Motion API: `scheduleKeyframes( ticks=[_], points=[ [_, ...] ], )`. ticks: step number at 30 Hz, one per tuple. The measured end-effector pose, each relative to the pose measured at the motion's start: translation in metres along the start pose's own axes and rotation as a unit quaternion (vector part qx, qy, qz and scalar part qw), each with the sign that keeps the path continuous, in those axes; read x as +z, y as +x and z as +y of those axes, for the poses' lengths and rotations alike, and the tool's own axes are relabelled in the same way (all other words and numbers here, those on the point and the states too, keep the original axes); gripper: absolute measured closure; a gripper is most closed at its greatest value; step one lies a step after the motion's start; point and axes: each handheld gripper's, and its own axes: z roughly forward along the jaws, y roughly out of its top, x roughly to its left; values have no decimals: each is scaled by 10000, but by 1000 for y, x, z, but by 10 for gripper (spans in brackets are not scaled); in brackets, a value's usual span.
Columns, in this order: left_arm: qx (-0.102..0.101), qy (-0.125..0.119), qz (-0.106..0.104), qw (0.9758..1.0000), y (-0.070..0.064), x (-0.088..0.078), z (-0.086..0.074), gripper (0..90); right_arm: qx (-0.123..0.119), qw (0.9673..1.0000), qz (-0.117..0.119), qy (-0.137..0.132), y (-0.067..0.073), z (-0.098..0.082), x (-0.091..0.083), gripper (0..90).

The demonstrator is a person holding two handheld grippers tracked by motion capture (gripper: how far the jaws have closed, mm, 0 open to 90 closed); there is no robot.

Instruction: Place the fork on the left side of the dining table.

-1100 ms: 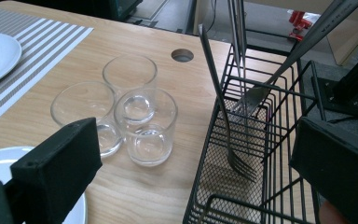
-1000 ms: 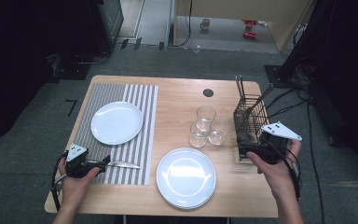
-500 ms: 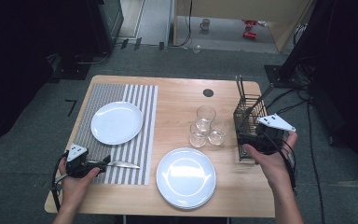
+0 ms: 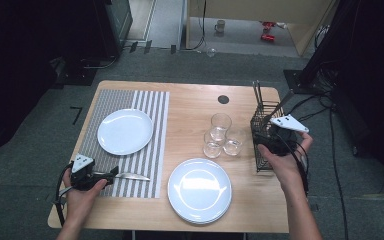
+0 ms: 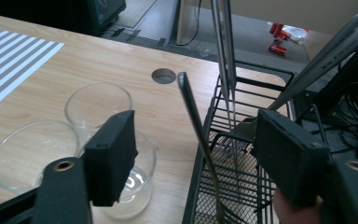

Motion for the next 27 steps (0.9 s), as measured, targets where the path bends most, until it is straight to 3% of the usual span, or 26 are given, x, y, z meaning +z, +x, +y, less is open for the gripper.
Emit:
scheduleKeyframes(
  ticks=[3, 10, 12, 18, 22, 27],
  points=[
    [15, 6, -8, 10000, 0, 0, 0, 13, -29, 9999, -98, 17, -2, 1, 7, 407],
    [10, 9, -13, 10000, 0, 0, 0, 13, -47, 9999, -145, 27, -2, 4, 15, 539],
    [-9, 44, -18, 10000, 0, 1, 0, 13, -270, 9994, -206, 62, 0, 5, 19, 587],
    [-28, 44, -46, 10000, 1, 1, 0, 13, -367, 9987, -341, 129, 3, 5, 25, 682],
    [-22, 47, -49, 10000, 1, 1, 0, 14, -305, 9992, -224, 137, 1, 6, 26, 738],
    [-5, 58, -46, 10000, 0, 1, 0, 13, -464, 9987, -140, 140, 3, 5, 25, 819]
  ],
)
